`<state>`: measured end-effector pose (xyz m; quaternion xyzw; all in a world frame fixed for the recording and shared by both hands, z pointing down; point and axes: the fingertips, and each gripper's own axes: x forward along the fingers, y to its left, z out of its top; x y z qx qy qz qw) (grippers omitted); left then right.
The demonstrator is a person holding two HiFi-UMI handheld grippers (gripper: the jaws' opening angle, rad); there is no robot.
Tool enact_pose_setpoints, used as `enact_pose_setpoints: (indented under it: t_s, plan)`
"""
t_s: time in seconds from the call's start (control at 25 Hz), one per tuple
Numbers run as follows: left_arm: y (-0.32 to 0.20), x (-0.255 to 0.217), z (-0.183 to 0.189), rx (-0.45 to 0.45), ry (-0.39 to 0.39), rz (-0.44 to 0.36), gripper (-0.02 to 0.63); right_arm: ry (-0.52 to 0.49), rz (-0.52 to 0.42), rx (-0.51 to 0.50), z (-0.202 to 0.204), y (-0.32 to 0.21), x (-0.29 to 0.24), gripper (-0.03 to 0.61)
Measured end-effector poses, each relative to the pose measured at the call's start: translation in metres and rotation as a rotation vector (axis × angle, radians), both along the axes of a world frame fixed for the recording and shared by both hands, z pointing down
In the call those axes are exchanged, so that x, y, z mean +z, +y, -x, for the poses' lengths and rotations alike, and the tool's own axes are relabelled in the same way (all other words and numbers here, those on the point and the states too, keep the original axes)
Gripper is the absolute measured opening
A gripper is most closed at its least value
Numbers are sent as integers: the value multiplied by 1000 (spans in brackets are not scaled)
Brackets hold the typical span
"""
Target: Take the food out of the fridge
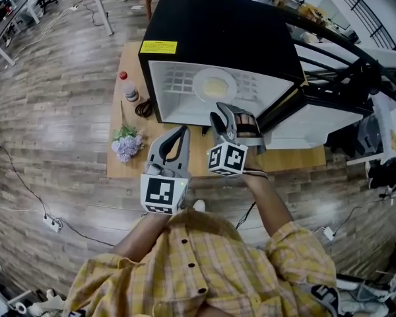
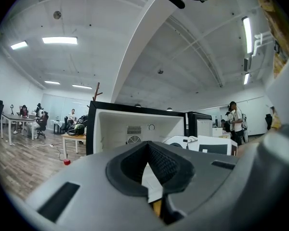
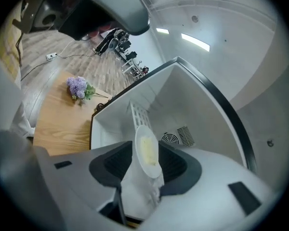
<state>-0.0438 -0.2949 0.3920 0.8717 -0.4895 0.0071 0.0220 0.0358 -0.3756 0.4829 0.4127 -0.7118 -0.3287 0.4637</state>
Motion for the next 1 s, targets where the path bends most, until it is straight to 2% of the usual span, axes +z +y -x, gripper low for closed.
enact_pose_setpoints:
  t_s: [0.2,0.6,0.88,1.0]
  plan:
    - [-2,1,-1,1,-5,3,8,56,31,-2,-4,-12,18,193]
    - [-6,5,1,-6,-11,15,8,167,42,-9,-5,-37,46,193]
    - [-9,9,7,-24,-10,23,8,201,39,4,-9,-50,55,183]
    - [-10,9,8,-28,-1,30,8,213,14,4,-9,-53,52,146]
